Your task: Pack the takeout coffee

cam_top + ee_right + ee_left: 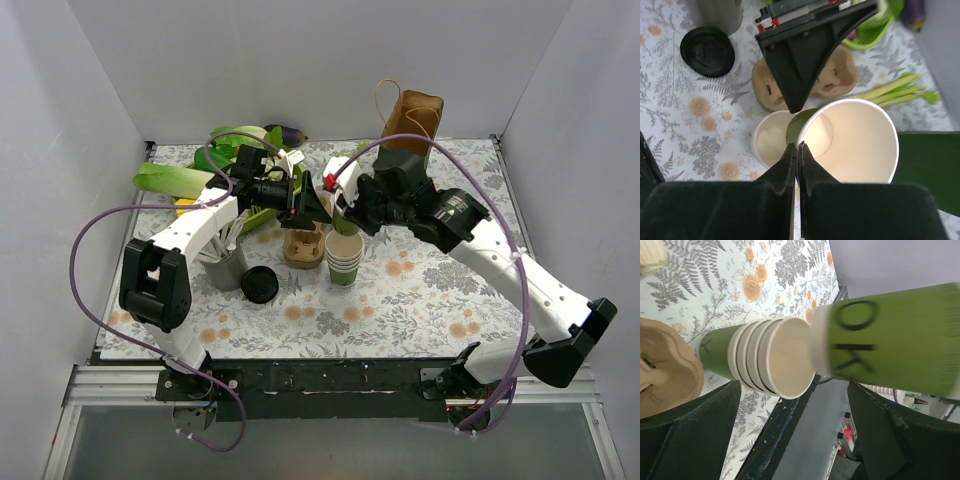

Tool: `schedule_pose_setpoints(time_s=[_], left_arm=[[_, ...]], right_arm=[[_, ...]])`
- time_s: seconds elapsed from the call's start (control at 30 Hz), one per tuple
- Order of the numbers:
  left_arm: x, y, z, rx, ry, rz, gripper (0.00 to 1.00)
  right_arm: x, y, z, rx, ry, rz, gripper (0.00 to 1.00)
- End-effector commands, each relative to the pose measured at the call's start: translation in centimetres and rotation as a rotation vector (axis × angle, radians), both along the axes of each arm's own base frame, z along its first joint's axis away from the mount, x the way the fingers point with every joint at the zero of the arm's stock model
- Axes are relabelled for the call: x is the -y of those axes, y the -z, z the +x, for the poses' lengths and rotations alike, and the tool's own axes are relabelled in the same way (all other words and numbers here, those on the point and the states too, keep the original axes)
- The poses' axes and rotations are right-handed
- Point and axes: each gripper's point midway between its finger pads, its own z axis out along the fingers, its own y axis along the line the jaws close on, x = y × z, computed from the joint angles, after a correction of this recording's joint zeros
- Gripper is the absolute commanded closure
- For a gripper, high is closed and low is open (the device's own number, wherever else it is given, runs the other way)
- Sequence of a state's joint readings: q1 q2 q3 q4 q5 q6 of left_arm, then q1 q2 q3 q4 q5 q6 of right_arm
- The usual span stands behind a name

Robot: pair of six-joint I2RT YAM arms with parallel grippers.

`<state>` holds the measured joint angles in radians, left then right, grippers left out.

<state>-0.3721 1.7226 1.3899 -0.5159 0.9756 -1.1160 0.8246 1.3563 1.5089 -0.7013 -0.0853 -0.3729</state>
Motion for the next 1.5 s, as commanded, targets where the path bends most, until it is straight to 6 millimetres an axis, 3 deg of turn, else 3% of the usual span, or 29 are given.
schedule_pose_setpoints(time_s=[0.0, 0.1, 0.23, 0.27, 0.3, 0.33, 0.4, 0.47, 0.5, 0.57, 0.73, 0.83, 0.97, 1.2, 1.43, 1.47], left_arm=[[-1.4, -4.3, 0.7, 0.19, -0.05, 0.006, 0.12], [-2.0, -4.3, 1.2, 0.237, -0.071, 0.033, 0.12], [-2.8, -4.6, 2.0, 0.261, -0.093, 0.05, 0.12], [-2.9, -4.8, 2.0, 0.27, -0.095, 0.05, 0.12], [-3.0, -5.1, 2.1, 0.279, -0.094, 0.047, 0.12], [-3.1, -5.5, 2.0, 0.302, -0.093, 0.045, 0.12], [-3.2, -6.0, 1.9, 0.324, -0.093, 0.043, 0.12], [-3.5, -6.5, 1.9, 0.348, -0.097, 0.044, 0.12], [-3.5, -6.6, 1.8, 0.348, -0.094, 0.045, 0.12], [-3.5, -6.6, 1.8, 0.357, -0.09, 0.049, 0.12], [-3.4, -6.3, 2.3, 0.358, -0.081, 0.055, 0.12], [-3.4, -6.4, 2.7, 0.364, -0.076, 0.061, 0.12], [-3.5, -6.5, 3.0, 0.374, -0.082, 0.079, 0.12], [-4.0, -6.3, 3.0, 0.4, -0.085, 0.113, 0.12], [-4.4, -6.2, 2.7, 0.419, -0.083, 0.132, 0.12], [-4.4, -6.4, 2.8, 0.427, -0.082, 0.132, 0.12]], right_arm=[[2.6, -5.8, -0.6, 0.136, 0.0, 0.001, 0.99], [5.5, -6.3, -0.5, 0.18, 0.07, -0.05, 0.99], [12.2, -3.2, 1.1, 0.19, 0.272, -0.168, 0.99], [13.8, -0.5, 1.2, 0.134, 0.313, -0.217, 0.99], [16.5, 0.6, 1.9, 0.098, 0.396, -0.234, 0.99], [17.8, 1.4, 1.6, 0.081, 0.423, -0.226, 0.99], [21.2, 4.8, 1.4, 0.016, 0.512, -0.273, 0.99], [22.7, 5.9, 1.0, 0.016, 0.538, -0.264, 0.99], [24.1, 7.6, 0.7, -0.023, 0.574, -0.277, 0.99], [24.3, 8.4, 0.6, -0.029, 0.564, -0.246, 0.99], [24.2, 13.3, -0.5, -0.105, 0.513, -0.249, 0.99], [23.5, 14.8, -1.0, -0.151, 0.499, -0.209, 0.99], [22.9, 15.1, -0.3, -0.13, 0.482, -0.175, 0.99], [21.9, 17.2, -1.2, -0.15, 0.368, -0.187, 0.99], [21.0, 17.2, -1.5, -0.144, 0.317, -0.151, 0.99], [20.8, 17.2, -1.6, -0.152, 0.307, -0.149, 0.93]])
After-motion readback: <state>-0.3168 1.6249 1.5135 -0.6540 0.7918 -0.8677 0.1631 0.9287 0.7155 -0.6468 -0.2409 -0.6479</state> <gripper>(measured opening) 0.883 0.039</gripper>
